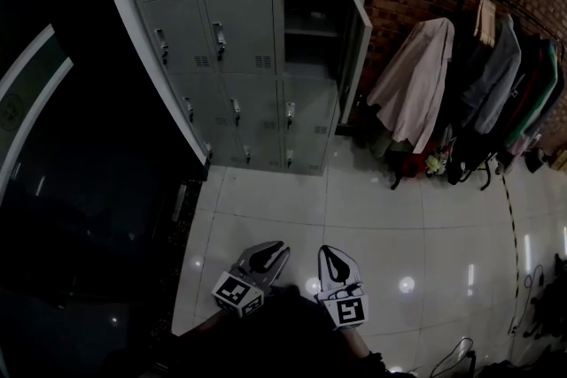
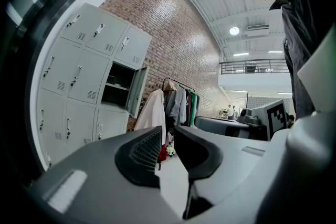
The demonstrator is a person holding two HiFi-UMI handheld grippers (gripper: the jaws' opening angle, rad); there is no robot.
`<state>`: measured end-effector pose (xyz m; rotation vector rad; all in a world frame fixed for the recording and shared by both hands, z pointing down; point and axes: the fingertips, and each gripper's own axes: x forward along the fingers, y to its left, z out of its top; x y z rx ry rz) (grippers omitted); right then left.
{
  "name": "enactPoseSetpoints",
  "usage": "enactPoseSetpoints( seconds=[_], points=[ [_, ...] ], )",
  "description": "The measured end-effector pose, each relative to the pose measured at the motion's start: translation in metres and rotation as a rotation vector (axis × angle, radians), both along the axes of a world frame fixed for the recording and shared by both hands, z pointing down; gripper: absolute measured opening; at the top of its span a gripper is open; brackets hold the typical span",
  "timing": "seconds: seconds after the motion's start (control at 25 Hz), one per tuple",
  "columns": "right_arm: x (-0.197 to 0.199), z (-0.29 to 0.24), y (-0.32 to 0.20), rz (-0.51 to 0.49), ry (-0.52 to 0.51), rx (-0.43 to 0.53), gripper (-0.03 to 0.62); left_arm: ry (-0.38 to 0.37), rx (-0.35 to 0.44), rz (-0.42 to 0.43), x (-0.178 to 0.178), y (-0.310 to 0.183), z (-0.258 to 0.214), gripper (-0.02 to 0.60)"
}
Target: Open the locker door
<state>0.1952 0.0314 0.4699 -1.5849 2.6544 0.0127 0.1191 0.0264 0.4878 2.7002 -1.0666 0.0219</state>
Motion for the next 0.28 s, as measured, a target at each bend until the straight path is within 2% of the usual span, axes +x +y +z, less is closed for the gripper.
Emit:
enactPoseSetpoints(
  seconds=[0.12, 0.28],
  points=[
    [0.0041, 0.0024, -0.0005, 0.005, -0.001, -0.011, 0.0, 0.004, 0.013, 0.011, 0.0044, -0.0005, 0.0022, 0.087],
    [0.0082, 0.0026, -0.0013, 0.009, 0.0, -0.014, 0.0, -0.009, -0.009, 0.024, 0.011, 0.0003, -0.0006, 0.086]
  ],
)
